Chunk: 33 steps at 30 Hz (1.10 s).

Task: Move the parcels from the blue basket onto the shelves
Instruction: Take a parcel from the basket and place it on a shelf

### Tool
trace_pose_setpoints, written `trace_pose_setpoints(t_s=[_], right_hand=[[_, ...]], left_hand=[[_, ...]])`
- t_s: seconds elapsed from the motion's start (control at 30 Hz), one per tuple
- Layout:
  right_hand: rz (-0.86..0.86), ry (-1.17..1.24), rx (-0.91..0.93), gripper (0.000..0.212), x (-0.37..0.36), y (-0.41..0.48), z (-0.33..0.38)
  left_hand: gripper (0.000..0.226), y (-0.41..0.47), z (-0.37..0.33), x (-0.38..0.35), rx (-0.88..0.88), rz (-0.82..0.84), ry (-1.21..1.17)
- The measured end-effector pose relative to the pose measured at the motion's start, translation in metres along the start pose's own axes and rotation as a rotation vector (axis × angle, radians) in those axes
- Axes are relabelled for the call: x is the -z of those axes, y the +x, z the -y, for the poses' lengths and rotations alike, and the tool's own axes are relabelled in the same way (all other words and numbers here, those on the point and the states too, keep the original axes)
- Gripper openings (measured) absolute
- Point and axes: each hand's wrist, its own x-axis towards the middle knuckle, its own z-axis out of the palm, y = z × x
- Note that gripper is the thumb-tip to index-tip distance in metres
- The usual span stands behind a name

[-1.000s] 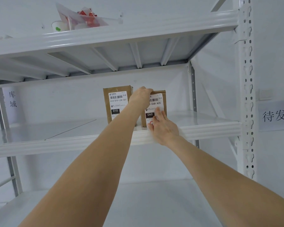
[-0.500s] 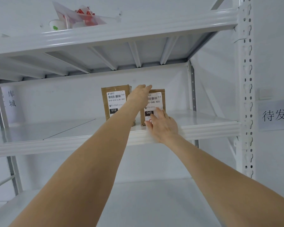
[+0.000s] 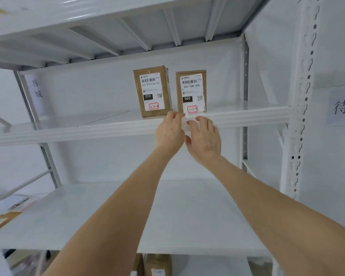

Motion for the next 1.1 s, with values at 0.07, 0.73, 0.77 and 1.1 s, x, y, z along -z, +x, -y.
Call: trace_pose_setpoints(t_s=[0.07,0.73,0.77,1.1], right_hand=[[0.022,0.039,-0.013,0.043,-0.014,-0.033,-0.005],[1.014,-0.052,-0.440,0.045,-0.165,-0.434,-0.113],[1.062,-0.055,-0.486,0.045,-0.171,-0.455,-0.116],[1.317,0.077,-0.864,0.053,-0.285,-0.640,-0.124]], left_hand=[[0.051,-0.035,0.003,-0.019,0.018,0.080,0.013],[0.051,-0.396,0.024,-0.283,0.190,1.174,-0.065],[0.050,-0.416,0.024,-0.296,0.206,1.216,-0.082],[0.053,-0.602,0.052,-0.418,0.699,1.396,-0.198]])
